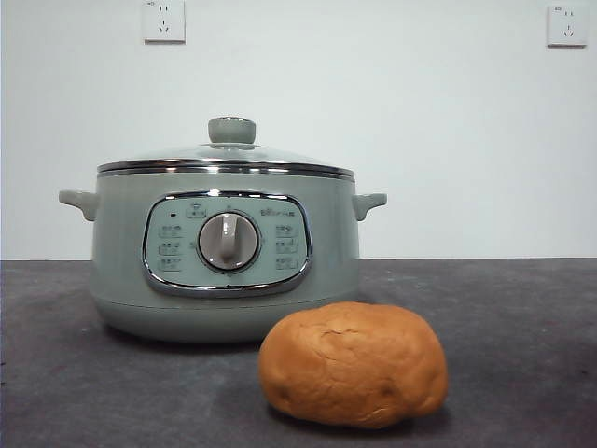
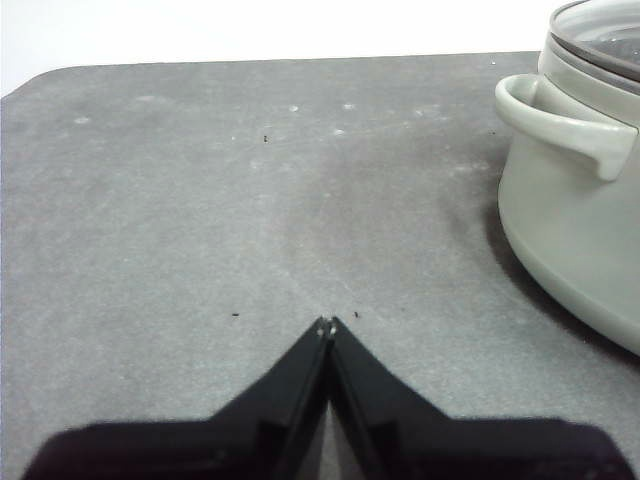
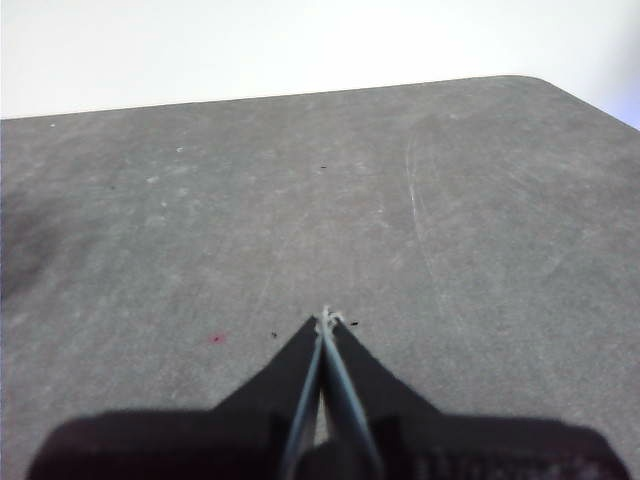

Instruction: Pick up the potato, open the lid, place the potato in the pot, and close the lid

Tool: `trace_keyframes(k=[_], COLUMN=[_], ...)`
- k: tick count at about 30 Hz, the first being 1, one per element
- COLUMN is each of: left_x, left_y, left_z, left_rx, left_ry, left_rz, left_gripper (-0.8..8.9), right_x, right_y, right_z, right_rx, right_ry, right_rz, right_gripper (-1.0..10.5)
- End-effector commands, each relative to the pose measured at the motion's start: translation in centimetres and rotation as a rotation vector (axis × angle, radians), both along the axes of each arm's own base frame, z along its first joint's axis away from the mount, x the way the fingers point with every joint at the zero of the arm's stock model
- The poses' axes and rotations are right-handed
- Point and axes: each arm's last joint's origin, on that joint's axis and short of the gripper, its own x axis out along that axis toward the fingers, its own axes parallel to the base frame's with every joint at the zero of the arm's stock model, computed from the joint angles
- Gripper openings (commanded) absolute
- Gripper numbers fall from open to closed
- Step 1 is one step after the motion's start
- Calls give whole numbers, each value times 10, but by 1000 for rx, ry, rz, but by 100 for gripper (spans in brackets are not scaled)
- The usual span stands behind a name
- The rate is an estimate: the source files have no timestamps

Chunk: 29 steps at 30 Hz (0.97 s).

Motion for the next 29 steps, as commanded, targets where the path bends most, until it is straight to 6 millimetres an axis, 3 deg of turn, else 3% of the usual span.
trace_keyframes(k=[1, 8, 14, 19, 29], left_x=[0, 0, -2, -1, 16], left_y=[0, 0, -2, -6, -12], left_z=[-3, 9, 42, 68, 117], left_rx=[7, -24, -95, -125, -182], left_ry=[3, -50, -122, -136, 0], left_rz=[-3, 1, -49, -185, -383], left_gripper=[-3, 13, 339, 489, 512], right_x=[0, -1, -6, -11, -8], right_y=[0, 1, 2, 4, 9], right_z=[-3, 6, 31, 54, 106], right_rx=[40, 136, 221, 247, 279], right_ry=[5, -22, -91, -91, 38], right_rz=[3, 13, 45, 102, 270], right_gripper=[1, 16, 394, 637, 667])
